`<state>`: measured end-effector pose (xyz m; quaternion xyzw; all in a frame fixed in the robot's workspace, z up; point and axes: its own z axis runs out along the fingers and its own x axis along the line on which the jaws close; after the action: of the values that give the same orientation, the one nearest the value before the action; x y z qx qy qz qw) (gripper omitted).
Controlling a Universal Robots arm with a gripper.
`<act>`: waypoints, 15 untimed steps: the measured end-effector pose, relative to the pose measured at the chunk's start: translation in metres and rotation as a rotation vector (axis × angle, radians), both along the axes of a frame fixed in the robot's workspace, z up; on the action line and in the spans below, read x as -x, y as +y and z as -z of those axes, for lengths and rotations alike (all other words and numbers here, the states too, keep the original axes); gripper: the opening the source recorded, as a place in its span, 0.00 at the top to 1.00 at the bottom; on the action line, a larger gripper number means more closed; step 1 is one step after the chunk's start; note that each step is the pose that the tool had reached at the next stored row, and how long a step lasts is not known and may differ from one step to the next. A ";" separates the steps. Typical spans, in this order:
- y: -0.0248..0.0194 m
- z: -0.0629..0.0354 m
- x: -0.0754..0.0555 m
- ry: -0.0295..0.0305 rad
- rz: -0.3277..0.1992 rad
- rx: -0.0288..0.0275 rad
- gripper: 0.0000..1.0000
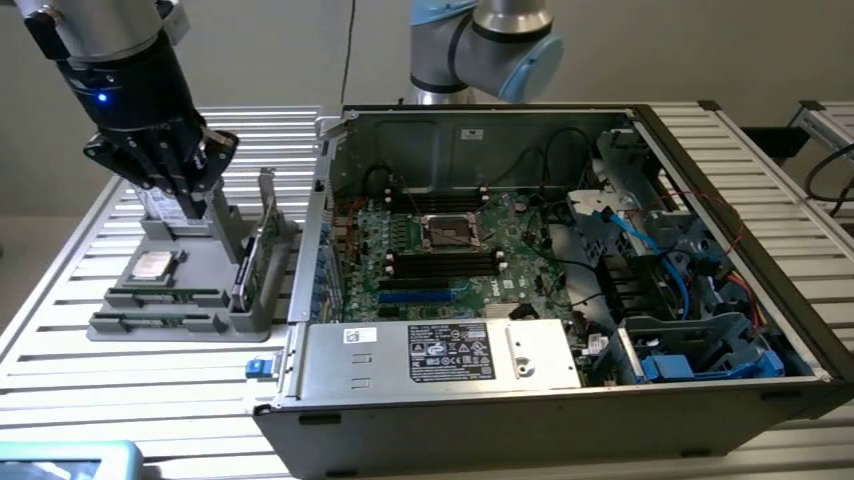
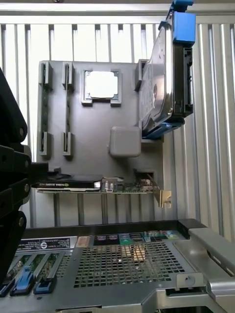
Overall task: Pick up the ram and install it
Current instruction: 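Reach for the ram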
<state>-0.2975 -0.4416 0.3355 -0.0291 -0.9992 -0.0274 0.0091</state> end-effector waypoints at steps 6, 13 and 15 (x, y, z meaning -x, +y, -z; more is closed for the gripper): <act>0.0000 0.0023 0.021 0.0039 -0.004 0.0016 0.89; 0.0000 0.0048 0.039 0.0095 -0.007 0.0056 0.89; 0.0000 0.0052 0.043 0.0096 -0.008 0.0070 0.89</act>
<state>-0.3404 -0.4415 0.3303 -0.0252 -0.9993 -0.0237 0.0140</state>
